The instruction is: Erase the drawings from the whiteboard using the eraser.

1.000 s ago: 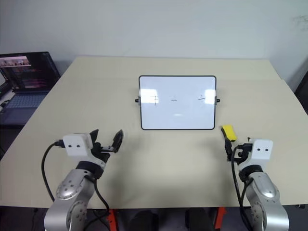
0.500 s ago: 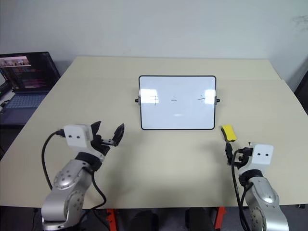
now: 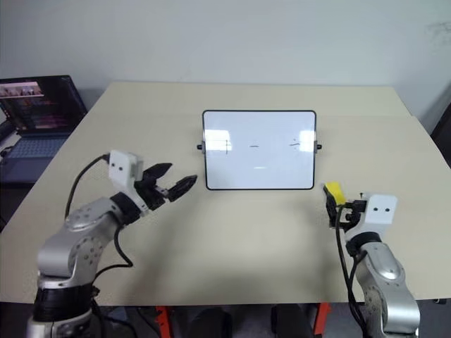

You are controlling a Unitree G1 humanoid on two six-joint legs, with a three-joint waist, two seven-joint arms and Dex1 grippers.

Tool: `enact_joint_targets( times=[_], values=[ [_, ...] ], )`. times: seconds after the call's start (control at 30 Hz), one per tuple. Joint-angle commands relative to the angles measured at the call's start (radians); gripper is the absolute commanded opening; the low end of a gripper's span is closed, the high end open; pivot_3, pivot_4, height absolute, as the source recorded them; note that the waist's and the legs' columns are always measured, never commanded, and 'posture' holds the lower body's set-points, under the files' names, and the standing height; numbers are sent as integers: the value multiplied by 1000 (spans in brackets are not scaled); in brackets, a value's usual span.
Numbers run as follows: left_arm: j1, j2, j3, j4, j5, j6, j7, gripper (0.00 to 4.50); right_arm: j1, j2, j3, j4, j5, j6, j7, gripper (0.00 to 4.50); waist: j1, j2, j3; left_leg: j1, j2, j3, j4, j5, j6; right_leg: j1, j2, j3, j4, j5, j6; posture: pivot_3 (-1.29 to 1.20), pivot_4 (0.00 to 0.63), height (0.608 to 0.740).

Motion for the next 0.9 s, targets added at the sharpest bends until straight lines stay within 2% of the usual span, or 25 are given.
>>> enact_joint_targets(
  times=[0.03,0.4,0.9],
  values=[
    [-48,50,-22,-4,-53,56,-82,4500,-24,-14,-11,-1,16,2,12,4455,0,0,0,0,0,0,0,0,0,0,0,0,0,0,0,0,150,740],
    [-91,108,-49,16,-75,87,-180,4500,-45,-16,-10,15,7,-7,22,4455,-1,0,0,0,0,0,0,0,0,0,0,0,0,0,0,0,150,740],
    [-136,57,-37,42,-67,-17,-172,4500,-69,-13,-10,41,2,-16,16,4455,-1,0,0,0,0,0,0,0,0,0,0,0,0,0,0,0,150,740]
  ],
)
